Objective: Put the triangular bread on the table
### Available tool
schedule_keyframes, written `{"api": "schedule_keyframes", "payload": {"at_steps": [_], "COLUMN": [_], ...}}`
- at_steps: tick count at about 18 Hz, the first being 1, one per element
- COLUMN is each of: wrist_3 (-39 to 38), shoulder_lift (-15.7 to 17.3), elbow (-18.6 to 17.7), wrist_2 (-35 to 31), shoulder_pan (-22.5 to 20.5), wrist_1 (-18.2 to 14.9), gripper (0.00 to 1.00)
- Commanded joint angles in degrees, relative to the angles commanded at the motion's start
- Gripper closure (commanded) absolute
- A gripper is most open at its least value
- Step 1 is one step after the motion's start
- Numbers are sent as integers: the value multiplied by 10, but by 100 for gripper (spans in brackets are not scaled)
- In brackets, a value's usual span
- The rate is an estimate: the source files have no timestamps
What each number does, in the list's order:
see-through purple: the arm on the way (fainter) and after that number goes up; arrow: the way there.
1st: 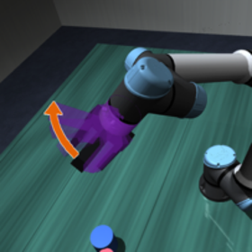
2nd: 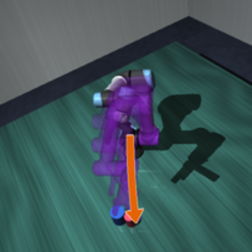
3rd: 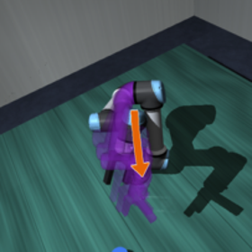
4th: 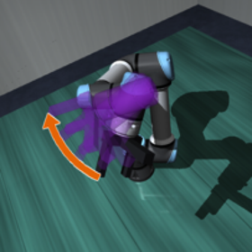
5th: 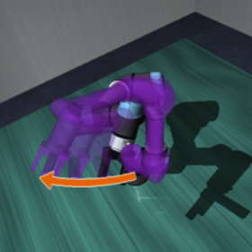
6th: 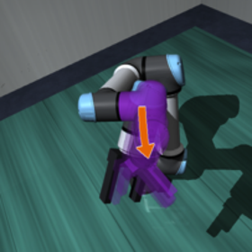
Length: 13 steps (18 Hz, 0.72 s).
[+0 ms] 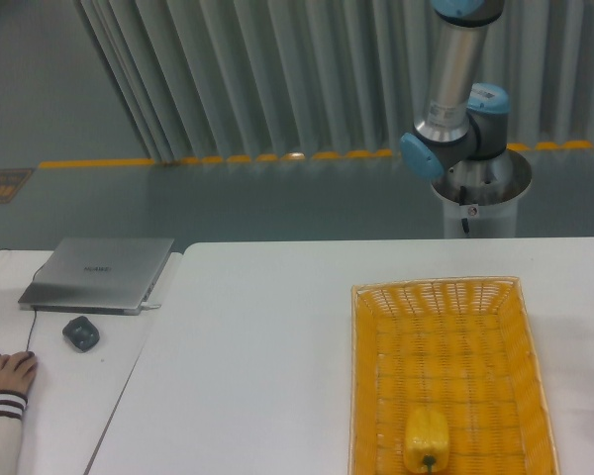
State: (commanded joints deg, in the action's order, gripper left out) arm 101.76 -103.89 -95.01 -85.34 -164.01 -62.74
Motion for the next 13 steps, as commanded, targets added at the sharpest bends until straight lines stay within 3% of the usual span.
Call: {"api": "schedule_keyframes", "payload": {"at_steps": [4,9,13], "wrist_3": [83,120,151], "shoulder_lift": [21,22,17], "elbow": [9,16,15], "wrist_2": [-10,-11,-61], "shoulder_pan": [8,23,43], "wrist_1": [-56,-76,-78], "gripper": [0,0,0]}}
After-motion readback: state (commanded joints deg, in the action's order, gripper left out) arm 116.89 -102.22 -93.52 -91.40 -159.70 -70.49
